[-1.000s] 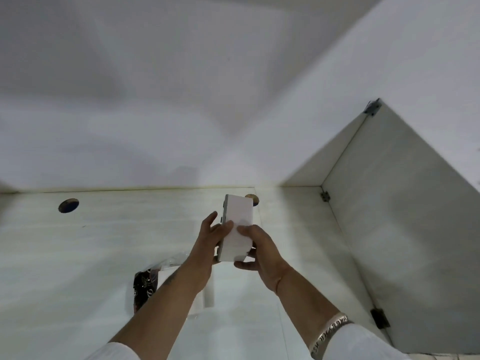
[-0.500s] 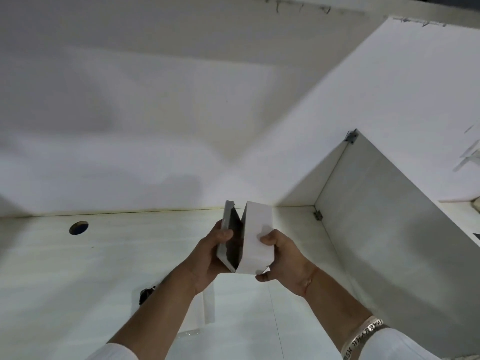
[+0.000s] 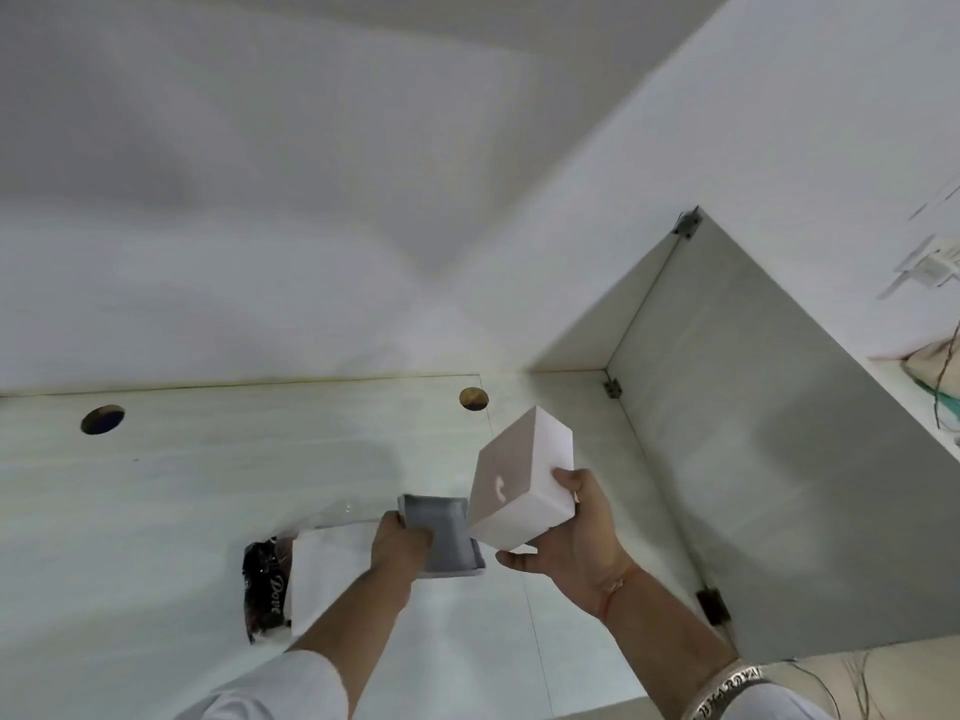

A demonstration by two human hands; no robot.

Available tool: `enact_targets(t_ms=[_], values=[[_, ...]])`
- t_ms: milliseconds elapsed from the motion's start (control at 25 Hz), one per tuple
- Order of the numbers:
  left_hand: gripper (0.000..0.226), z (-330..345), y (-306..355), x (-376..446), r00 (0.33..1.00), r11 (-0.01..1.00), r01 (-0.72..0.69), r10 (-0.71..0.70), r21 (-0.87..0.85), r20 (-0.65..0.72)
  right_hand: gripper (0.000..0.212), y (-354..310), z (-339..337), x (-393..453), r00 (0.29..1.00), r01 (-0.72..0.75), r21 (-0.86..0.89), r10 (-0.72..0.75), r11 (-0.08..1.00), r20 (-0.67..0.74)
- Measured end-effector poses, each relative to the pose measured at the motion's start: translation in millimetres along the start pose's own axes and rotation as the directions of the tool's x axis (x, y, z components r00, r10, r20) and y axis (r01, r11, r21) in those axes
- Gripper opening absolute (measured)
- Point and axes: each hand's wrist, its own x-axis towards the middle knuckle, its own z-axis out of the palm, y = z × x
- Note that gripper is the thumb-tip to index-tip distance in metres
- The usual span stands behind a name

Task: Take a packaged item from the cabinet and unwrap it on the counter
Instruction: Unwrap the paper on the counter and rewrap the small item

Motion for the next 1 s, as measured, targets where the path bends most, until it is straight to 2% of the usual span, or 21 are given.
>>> enact_targets(t_ms=[80,200,280,320,360,400,440,480,520,560,640,720,800,920,1000], values=[[0.031,17.9,-11.3,14.7,0.997,0.979,0.050,-0.037,0.200,-0.069,0.075,12.5,-6.6,5.5,0.999,-0.040,0.005,0.040,0.999,-0.026],[0.042,27.5,-16.4,32.5,0.994,0.925,0.103,-0.104,0.366,-0.017,0.069,25.8,-16.9,12.1,0.995,-0.087,0.020,0.088,0.996,-0.045],[0.051,27.1,-10.6,35.6,0.996,0.855,0.092,-0.076,0.510,-0.053,0.062,29.9,-21.9,15.8,0.993,-0.098,0.058,0.101,0.994,-0.062],[0.057,25.3,-4.7,32.0,0.996,0.835,0.057,-0.011,0.548,-0.087,0.059,31.5,-23.6,17.8,0.993,-0.098,0.070,0.102,0.993,-0.067],[0.061,24.6,4.4,21.8,0.995,0.853,0.001,0.052,0.522,-0.087,0.054,32.7,-24.5,19.6,0.993,-0.095,0.080,0.100,0.992,-0.060],[0.062,23.3,13.1,8.8,0.996,0.902,-0.064,0.081,0.427,-0.021,0.049,34.2,-25.2,21.9,0.993,-0.098,0.104,0.103,0.990,-0.051],[0.058,20.9,23.0,-9.1,0.995,0.968,-0.065,0.044,0.243,0.091,0.045,36.5,-25.6,23.7,0.994,-0.105,0.143,0.110,0.984,-0.027],[0.053,19.3,31.9,-28.1,0.967,0.999,0.048,-0.046,-0.004,0.249,0.045,39.0,-25.6,24.8,0.993,-0.115,0.195,0.115,0.974,0.008],[0.049,17.4,38.8,-46.3,0.908,0.970,0.180,-0.100,-0.165,0.407,0.046,40.5,-24.9,25.1,0.992,-0.126,0.244,0.119,0.961,0.045],[0.045,15.3,40.8,-59.1,0.875,0.942,0.222,-0.079,-0.252,0.479,0.047,41.2,-24.7,24.6,0.990,-0.137,0.269,0.121,0.953,0.075],[0.038,8.7,37.1,-74.7,0.898,0.943,0.135,0.012,-0.303,0.439,0.046,40.0,-22.5,22.3,0.987,-0.157,0.183,0.145,0.970,0.076],[0.044,-2.8,29.0,-83.3,0.949,0.961,-0.002,0.088,-0.276,0.301,0.044,38.9,-17.3,21.3,0.988,-0.153,-0.038,0.152,0.988,-0.024],[0.053,-16.4,17.0,-85.8,0.971,0.964,-0.070,0.124,-0.255,0.202,0.041,41.5,-10.5,22.6,0.990,-0.123,-0.282,0.098,0.951,-0.102],[0.060,-32.9,-3.2,-90.1,0.976,0.971,-0.134,0.164,-0.196,0.142,0.053,51.8,1.3,27.5,0.998,-0.064,-0.541,0.049,0.839,-0.042],[0.059,-44.0,-13.9,-94.9,0.982,0.971,-0.147,0.165,-0.188,0.087,0.047,60.6,7.0,34.1,0.993,-0.106,-0.572,0.111,0.813,-0.025]])
